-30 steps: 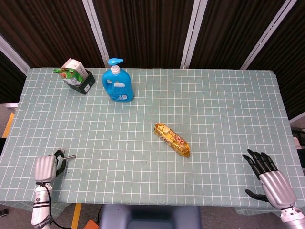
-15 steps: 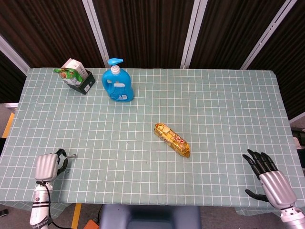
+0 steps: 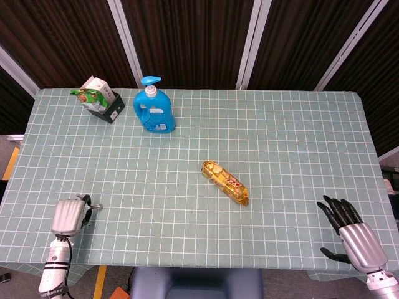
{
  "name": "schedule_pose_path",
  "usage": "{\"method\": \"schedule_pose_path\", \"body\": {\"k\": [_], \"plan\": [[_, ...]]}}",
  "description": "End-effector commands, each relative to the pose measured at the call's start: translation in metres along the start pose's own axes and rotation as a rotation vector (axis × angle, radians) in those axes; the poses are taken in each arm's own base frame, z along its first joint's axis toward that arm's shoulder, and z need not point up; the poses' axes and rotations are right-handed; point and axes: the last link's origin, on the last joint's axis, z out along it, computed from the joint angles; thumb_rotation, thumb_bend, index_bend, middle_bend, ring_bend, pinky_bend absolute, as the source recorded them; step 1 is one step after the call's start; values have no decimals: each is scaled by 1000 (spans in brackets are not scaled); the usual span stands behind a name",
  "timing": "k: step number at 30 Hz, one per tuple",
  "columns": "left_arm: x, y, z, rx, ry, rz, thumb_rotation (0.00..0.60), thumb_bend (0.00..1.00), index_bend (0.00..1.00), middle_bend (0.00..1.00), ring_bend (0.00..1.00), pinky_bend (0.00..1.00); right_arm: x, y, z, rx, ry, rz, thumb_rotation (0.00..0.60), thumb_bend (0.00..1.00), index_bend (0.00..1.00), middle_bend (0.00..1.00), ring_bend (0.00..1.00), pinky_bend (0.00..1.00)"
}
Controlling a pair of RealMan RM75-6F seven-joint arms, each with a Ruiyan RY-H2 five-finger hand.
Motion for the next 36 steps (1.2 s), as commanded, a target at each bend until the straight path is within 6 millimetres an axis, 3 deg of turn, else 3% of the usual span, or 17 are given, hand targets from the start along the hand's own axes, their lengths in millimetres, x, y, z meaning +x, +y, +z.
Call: {"method": "schedule_pose_path", "body": {"k": [1,22,36], "plan": [[3,2,0,-12,-11,38,600,413,526,1000,1000,1000,0,0,0,0,0,0,600,149,0,0,0,0],[3,12,3,-8,-52,134,600,413,521,1000,1000,1000,1,1,0,-4,4,0,600,149,0,0,0,0],[4,16,4,-21,-49,122,600,413,447,1000,1000,1000,3,2,0,-6,8,2,600,149,0,0,0,0]]}}
